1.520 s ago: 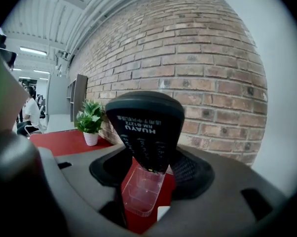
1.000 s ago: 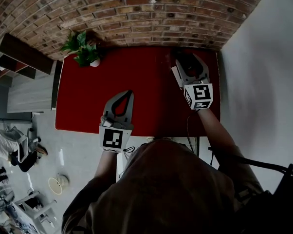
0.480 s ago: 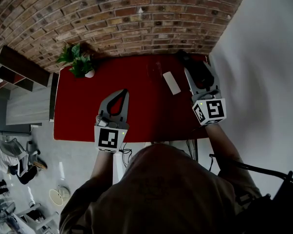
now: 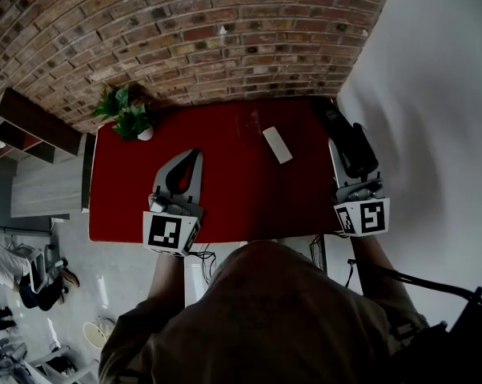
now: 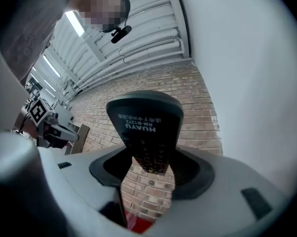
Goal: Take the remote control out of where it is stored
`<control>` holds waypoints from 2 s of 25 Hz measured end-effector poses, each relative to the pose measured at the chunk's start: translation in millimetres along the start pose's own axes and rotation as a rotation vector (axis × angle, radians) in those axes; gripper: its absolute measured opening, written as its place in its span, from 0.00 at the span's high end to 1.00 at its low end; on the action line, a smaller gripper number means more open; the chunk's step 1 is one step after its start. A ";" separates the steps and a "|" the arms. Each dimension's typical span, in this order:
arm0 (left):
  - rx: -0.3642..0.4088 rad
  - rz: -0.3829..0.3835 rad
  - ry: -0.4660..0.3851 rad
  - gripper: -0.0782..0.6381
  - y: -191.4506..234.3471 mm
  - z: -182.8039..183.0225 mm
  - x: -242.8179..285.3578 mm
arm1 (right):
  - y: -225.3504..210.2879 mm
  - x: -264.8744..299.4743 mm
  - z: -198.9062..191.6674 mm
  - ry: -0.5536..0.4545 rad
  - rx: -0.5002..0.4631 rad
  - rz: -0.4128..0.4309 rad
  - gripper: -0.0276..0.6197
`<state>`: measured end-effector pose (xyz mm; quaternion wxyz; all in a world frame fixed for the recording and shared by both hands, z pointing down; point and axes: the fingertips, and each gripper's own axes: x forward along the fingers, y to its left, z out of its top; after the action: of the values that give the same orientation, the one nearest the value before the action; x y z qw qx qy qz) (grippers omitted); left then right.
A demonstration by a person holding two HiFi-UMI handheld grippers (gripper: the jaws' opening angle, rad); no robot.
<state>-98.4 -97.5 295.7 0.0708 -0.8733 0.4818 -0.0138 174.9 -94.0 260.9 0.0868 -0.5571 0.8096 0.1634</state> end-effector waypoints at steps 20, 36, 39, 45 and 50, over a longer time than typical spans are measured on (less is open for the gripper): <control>0.042 -0.029 0.014 0.88 -26.9 -5.9 -0.8 | 21.9 -50.0 2.5 -0.009 0.013 0.021 0.58; 0.044 -0.052 0.039 0.88 -38.0 -9.9 -4.3 | 21.9 -61.4 -11.7 0.049 0.039 0.001 0.58; 0.049 -0.058 0.043 0.88 -37.9 -11.8 -7.3 | 23.8 -65.8 -13.3 0.058 0.049 -0.009 0.58; 0.039 -0.062 0.050 0.88 -37.7 -18.3 -11.9 | 30.0 -68.0 -17.5 0.079 0.040 0.002 0.58; 0.037 -0.062 0.065 0.88 -37.8 -24.5 -14.2 | 33.7 -61.7 -23.4 0.092 0.029 0.022 0.58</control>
<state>-76.5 -68.4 325.7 0.0710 -0.8854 0.4563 -0.0531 166.9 -37.5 308.2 0.0557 -0.5539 0.8210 0.1266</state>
